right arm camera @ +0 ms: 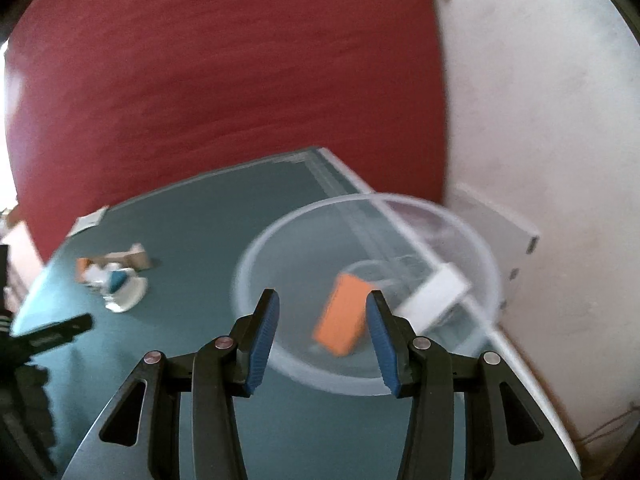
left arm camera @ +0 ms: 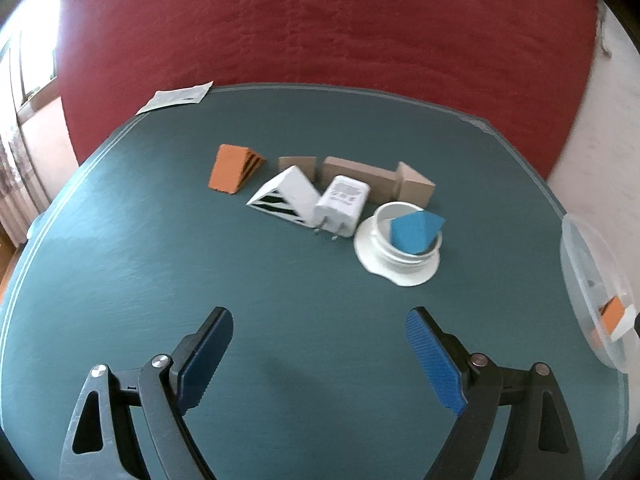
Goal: Organize rigid objects
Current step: 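Move both grippers back toward the white cup holding the blue block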
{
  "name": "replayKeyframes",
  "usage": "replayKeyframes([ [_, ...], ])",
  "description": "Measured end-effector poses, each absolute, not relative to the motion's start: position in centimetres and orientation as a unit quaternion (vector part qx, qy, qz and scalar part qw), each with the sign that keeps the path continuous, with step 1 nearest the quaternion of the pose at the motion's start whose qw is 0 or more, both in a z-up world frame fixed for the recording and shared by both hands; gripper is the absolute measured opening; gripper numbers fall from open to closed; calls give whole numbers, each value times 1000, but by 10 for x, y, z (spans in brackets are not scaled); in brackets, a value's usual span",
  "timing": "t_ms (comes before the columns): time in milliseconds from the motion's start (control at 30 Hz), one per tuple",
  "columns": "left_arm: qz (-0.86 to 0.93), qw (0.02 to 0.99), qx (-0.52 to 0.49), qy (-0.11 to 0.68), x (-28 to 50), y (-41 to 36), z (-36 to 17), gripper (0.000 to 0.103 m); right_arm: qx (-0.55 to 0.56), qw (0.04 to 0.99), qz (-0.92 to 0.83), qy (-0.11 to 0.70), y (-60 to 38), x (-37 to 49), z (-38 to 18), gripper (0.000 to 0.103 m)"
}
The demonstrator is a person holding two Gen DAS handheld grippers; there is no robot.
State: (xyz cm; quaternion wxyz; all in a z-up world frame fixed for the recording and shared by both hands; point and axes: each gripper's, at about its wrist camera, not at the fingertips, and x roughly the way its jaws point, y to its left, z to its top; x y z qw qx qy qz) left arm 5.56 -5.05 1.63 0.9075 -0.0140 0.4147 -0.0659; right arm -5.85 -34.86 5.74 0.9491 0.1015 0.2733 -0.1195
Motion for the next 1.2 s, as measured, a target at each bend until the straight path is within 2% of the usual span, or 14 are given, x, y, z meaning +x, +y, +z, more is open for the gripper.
replayKeyframes([
  [533,-34,910,-20,413,56,-8,11,93,138,924,74,348,-254,5,50,47],
  [1200,-38,905,-39,421,55,5,9,94,138,899,150,387,-195,75,43,47],
])
